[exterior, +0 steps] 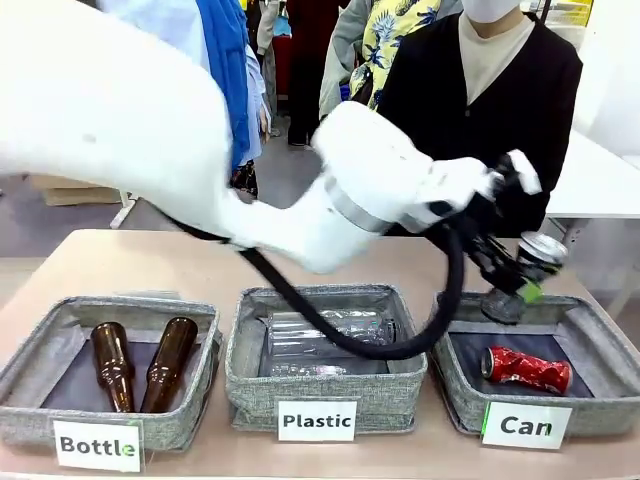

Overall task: Sort the can waste into the basket.
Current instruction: Pick up the can waste from the table and place it in the right Fabric basket.

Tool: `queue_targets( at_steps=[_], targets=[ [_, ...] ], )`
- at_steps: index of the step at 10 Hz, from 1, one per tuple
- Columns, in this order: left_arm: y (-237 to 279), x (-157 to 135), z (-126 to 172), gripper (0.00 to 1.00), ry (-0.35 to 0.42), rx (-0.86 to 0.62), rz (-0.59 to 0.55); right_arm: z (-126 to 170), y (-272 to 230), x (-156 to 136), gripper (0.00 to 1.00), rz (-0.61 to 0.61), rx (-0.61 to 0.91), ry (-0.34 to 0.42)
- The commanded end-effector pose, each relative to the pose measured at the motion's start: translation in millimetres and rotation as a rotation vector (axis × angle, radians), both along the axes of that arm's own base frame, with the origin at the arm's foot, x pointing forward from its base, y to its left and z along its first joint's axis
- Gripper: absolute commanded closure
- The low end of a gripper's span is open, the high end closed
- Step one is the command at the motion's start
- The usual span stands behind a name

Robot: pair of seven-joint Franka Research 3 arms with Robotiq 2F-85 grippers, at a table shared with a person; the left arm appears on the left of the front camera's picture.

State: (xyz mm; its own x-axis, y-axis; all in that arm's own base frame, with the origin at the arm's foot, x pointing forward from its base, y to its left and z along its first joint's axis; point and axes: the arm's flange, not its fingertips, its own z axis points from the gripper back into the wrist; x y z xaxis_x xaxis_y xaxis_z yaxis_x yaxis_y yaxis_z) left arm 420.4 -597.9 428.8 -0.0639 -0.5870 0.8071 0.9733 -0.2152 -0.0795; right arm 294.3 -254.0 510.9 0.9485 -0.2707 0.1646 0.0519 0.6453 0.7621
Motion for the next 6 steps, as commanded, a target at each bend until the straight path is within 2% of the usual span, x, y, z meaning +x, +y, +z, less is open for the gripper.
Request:
queue_targets(
  at_steps=[1,2,3,4,6],
  targets=[
    [-67,33,18,0.64,-0.04,0.108,-0.033,-8,-12,-34,0.0,0.007,0.087,-0.091],
    [-83,32,9,0.64,-0.049,0.166,-0.055,-12,-17,-48,0.0,0.05,0.13,-0.111],
    [-90,32,3,0.64,-0.095,0.216,-0.066,-5,-13,-19,0.0,-0.025,0.039,-0.026],
    [-46,9,-11,0.64,-0.05,0.126,-0.024,-5,-13,-19,0.0,-0.025,0.039,-0.026],
    [-46,9,-11,0.64,-0.05,0.126,-0.024,-5,-13,-19,0.0,-0.025,0.039,-0.026]
  ],
)
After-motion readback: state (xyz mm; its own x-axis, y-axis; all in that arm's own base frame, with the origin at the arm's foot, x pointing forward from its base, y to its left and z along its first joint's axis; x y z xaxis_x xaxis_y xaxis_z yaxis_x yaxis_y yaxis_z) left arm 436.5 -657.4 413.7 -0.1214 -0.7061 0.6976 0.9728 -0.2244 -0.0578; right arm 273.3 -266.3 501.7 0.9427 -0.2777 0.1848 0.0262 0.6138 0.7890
